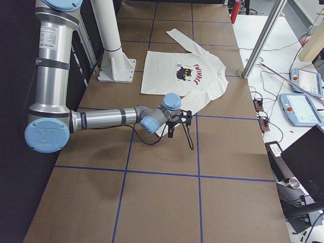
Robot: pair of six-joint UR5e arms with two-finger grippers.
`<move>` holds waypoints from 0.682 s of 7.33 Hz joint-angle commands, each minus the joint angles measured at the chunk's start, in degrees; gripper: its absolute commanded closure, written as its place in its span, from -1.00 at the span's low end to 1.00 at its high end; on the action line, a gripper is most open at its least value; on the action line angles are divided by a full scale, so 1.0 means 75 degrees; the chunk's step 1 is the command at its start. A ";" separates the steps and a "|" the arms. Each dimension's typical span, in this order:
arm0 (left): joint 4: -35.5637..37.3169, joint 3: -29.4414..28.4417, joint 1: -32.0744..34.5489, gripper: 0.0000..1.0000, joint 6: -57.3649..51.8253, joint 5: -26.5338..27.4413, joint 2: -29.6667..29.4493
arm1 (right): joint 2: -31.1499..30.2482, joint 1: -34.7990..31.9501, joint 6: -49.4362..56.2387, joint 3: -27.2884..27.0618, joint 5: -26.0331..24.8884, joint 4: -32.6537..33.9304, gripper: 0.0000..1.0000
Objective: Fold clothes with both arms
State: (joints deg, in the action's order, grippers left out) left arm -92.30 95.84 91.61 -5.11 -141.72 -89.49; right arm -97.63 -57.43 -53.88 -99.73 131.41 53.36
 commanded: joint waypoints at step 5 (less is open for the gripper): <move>-0.0103 -0.0040 -0.0051 -1.00 0.0177 -0.0006 -0.0009 | -0.0636 0.1082 -0.1721 0.0090 -0.0612 -0.0939 -0.63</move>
State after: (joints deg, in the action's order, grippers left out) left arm -93.02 95.58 91.28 -3.59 -141.74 -89.60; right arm -101.73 -49.45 -65.81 -99.26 126.93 46.78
